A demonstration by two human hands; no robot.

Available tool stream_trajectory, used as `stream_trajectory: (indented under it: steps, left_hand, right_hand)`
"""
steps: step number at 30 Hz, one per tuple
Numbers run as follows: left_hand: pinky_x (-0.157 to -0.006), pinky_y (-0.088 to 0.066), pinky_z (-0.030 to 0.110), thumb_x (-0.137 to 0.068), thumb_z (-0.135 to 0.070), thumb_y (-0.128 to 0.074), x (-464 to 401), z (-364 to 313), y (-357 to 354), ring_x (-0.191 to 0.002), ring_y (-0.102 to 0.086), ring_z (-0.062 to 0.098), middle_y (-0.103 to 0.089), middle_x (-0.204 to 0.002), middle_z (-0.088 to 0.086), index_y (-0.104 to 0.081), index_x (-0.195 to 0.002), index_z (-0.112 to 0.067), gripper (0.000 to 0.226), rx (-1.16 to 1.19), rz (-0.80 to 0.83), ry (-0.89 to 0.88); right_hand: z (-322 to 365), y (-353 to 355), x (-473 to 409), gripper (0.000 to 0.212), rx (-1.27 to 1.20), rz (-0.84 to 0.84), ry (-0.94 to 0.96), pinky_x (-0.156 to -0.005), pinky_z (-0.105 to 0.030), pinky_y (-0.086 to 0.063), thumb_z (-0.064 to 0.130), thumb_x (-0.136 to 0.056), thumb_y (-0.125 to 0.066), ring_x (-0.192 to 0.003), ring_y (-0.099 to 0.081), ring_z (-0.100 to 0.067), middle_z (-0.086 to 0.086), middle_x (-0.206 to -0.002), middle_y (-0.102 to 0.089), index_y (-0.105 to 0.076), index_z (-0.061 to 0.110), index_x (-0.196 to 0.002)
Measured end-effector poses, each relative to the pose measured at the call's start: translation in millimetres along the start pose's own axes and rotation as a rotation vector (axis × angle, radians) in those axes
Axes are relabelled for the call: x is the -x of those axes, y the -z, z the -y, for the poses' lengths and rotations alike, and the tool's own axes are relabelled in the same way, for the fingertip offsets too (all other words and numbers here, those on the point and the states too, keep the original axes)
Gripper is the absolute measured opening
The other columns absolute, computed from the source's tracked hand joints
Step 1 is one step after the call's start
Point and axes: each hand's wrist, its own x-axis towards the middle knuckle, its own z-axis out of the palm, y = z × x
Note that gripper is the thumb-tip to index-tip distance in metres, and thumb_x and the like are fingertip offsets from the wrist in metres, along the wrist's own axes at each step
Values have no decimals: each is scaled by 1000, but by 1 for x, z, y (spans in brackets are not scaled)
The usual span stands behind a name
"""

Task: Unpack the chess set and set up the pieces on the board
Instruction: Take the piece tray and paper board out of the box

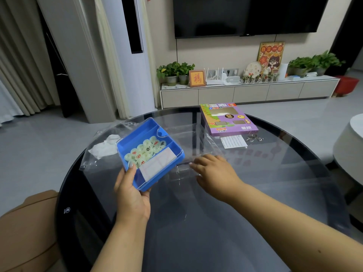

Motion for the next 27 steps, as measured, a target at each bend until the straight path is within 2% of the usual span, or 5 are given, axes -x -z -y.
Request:
stream_trajectory:
  steps: [3, 6, 15, 19, 27]
  left_hand:
    - [-68, -56, 33, -97, -21, -51, 0, 1, 0, -88, -72, 15, -74, -96, -1, -63, -109, -20, 18, -21, 6, 2]
    - [-74, -55, 36, -96, -21, -52, 2, 4, 0, -88, -72, 15, -75, -94, -1, -65, -104, -22, 15, -43, 0, 15]
    - [-69, -53, 33, -95, -21, -54, -3, 11, 3, -78, -72, 10, -75, -86, -5, -65, -99, -24, 13, -95, -28, 60]
    - [-65, -54, 32, -95, -21, -53, -8, 14, 4, -79, -72, 12, -75, -88, -3, -66, -99, -24, 14, -98, -42, 72]
    - [-59, -53, 27, -95, -22, -53, -9, 17, 3, -74, -72, 8, -75, -85, -5, -66, -98, -25, 13, -132, -40, 65]
  right_hand:
    - [5, -11, -4, 59, 5, 120, -58, -106, -33, -29, 27, -93, -41, -138, -30, -22, -1, -152, -32, -26, 16, -149]
    - [-1, -13, -26, 64, -20, 234, -120, -115, -34, -15, 29, -96, -33, -146, -6, -18, 1, -160, -7, -6, 18, -153]
    - [-29, -23, -98, 71, 57, 418, -172, -113, -42, -19, 31, -96, -42, -143, -7, -28, 2, -160, -3, -1, 17, -152]
    - [-41, -29, -123, 66, 0, 449, -230, -115, -44, -20, 16, -95, -35, -144, -6, -29, 1, -160, -5, -3, 15, -152]
    - [-48, -43, -147, 58, -113, 476, -345, -116, -45, -14, 17, -99, -27, -146, 2, -27, 2, -160, 0, -3, 15, -152]
